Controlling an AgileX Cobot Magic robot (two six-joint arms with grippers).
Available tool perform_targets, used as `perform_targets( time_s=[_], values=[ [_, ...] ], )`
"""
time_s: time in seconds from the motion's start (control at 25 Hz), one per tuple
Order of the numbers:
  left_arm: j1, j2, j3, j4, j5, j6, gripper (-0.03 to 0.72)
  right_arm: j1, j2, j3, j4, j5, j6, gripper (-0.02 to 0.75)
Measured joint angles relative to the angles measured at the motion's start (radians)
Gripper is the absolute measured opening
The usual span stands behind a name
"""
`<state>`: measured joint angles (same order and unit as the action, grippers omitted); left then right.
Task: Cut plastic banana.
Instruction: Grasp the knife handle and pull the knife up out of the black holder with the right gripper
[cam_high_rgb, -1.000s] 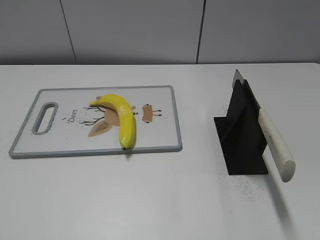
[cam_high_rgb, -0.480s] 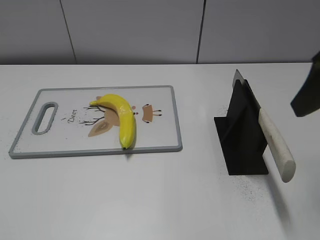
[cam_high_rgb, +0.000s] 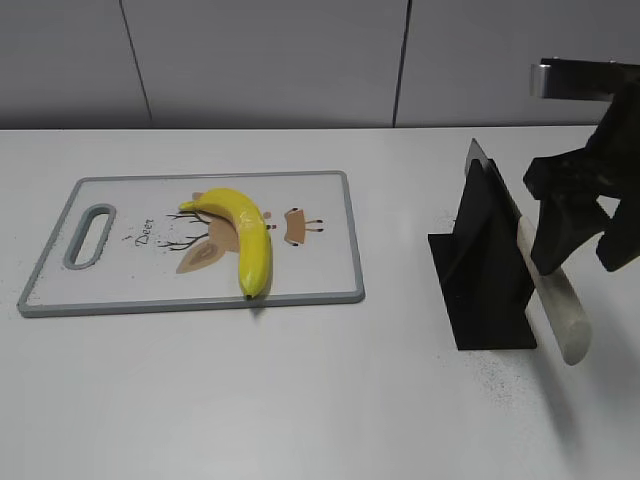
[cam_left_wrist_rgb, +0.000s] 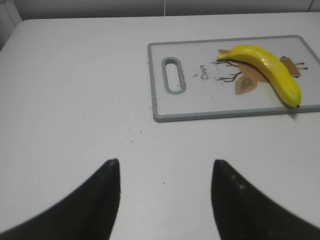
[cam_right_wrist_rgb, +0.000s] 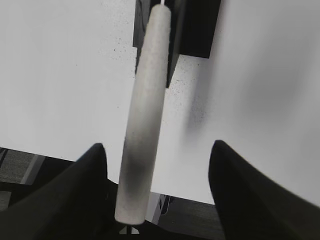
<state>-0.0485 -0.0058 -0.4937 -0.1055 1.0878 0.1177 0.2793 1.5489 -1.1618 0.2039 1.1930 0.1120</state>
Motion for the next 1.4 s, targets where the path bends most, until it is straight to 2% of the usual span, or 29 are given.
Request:
perform_targets(
  time_s=[0.36,0.72,1.4],
  values=[
    [0.0,0.0,0.0,0.0,0.0,0.0,0.563,0.039,0.07,0.033,0.014,-0.079,0.051,0.505],
    [0.0,0.0,0.0,0.0,0.0,0.0,0.563,0.041,0.075,0.034,0.012,-0.081,0.092,0.391],
    [0.0,0.0,0.0,0.0,0.0,0.0,0.563,0.041,0.124,0.035,0.008,-0.056,0.096,0.363]
  ],
)
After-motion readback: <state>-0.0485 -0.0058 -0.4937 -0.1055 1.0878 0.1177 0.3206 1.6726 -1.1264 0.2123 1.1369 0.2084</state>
